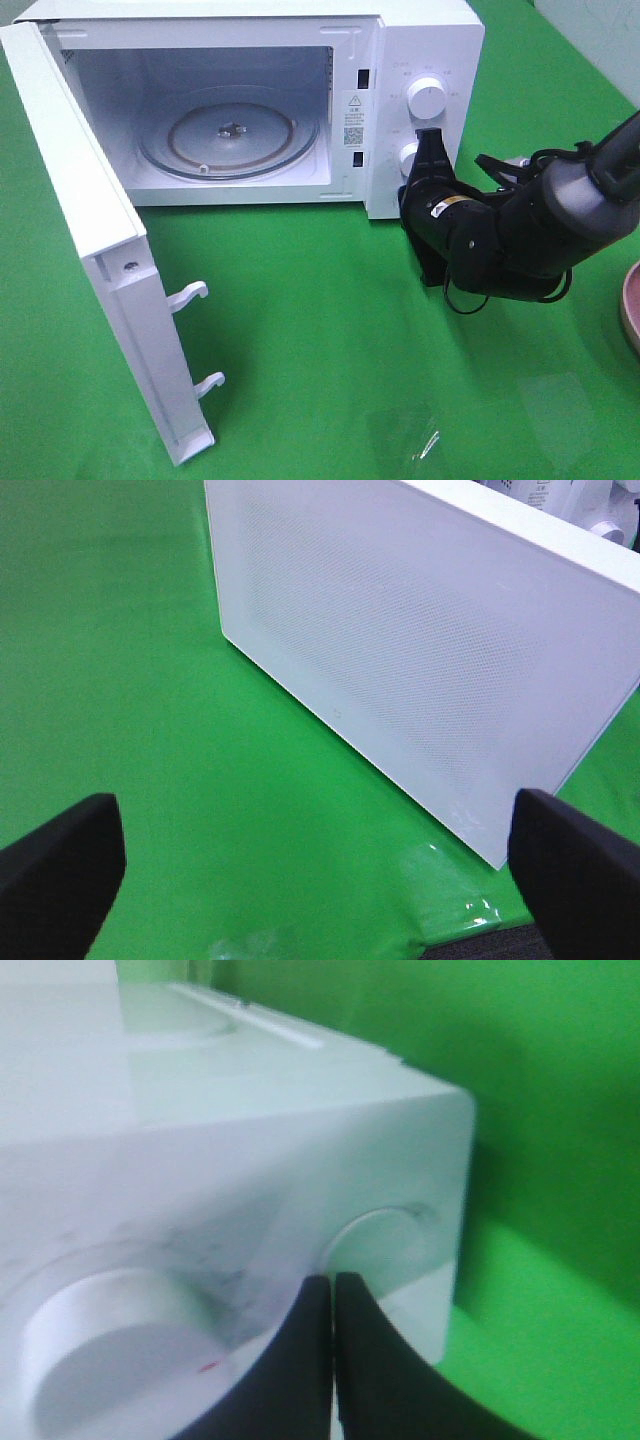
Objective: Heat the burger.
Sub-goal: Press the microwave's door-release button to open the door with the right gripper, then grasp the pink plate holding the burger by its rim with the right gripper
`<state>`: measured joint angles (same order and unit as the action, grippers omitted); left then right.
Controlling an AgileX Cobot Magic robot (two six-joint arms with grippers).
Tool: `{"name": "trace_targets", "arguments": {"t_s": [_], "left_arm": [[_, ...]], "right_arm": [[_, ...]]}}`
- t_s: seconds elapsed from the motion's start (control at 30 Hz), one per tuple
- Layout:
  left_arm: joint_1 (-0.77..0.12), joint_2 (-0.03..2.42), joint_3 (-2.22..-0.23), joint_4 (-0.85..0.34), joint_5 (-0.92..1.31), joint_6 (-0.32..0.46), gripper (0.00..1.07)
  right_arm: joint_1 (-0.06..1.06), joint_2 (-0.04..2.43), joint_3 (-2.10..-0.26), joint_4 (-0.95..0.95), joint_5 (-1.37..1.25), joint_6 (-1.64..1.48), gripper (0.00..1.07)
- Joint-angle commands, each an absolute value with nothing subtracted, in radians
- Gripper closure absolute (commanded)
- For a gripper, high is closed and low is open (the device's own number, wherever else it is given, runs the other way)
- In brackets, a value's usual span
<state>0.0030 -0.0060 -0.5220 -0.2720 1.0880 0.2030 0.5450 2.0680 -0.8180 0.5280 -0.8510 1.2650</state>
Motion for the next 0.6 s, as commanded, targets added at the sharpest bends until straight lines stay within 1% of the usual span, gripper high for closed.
{"name": "trace_targets", "arguments": {"t_s": [0.03, 0.3, 0.33, 0.37, 0.4, 0.43, 0.47, 0.5, 0.57, 0.6], "left_arm": [[-0.001, -0.022, -0.518, -0.273, 1.075, 0.205, 0.09], [-0.001, -0.022, -0.518, -0.273, 1.075, 0.205, 0.09], [-0.001, -0.022, -0.518, -0.273, 1.075, 0.205, 0.09], [-0.001, -0.022, -0.518, -0.273, 1.075, 0.205, 0.09], [-0.001, -0.022, -0.518, -0.273, 1.075, 0.205, 0.09], [-0.001, -0.022, -0.518, -0.273, 1.075, 0.205, 0.09], [-0.001, -0.022, -0.518, -0.273, 1.075, 0.205, 0.09], [-0.001, -0.022, -0.518, -0.273, 1.075, 0.205, 0.09], [-0.001, -0.022, -0.518, -0.273, 1.075, 0.205, 0.09], [-0.001, -0.022, -0.518, -0.273, 1.075, 0.205, 0.09]], "right_arm": [[0.539, 1.999, -0.772, 0.468, -0.831, 1.250, 1.07], [0.539, 1.899, -0.684, 0.371, -0.652, 1.155, 1.07], [0.539, 1.864, -0.664, 0.354, -0.599, 1.090, 1.07], [0.539, 1.864, -0.664, 0.354, -0.599, 1.090, 1.07], [0.539, 1.831, -0.656, 0.332, -0.541, 1.003, 1.07], [0.539, 1.831, -0.656, 0.332, -0.541, 1.003, 1.07], [0.539, 1.799, -0.653, 0.315, -0.482, 0.909, 1.07], [0.539, 1.799, -0.653, 0.315, -0.482, 0.909, 1.07], [0.539, 1.751, -0.653, 0.294, -0.385, 0.757, 1.07], [0.539, 1.751, -0.653, 0.294, -0.385, 0.757, 1.07]]}}
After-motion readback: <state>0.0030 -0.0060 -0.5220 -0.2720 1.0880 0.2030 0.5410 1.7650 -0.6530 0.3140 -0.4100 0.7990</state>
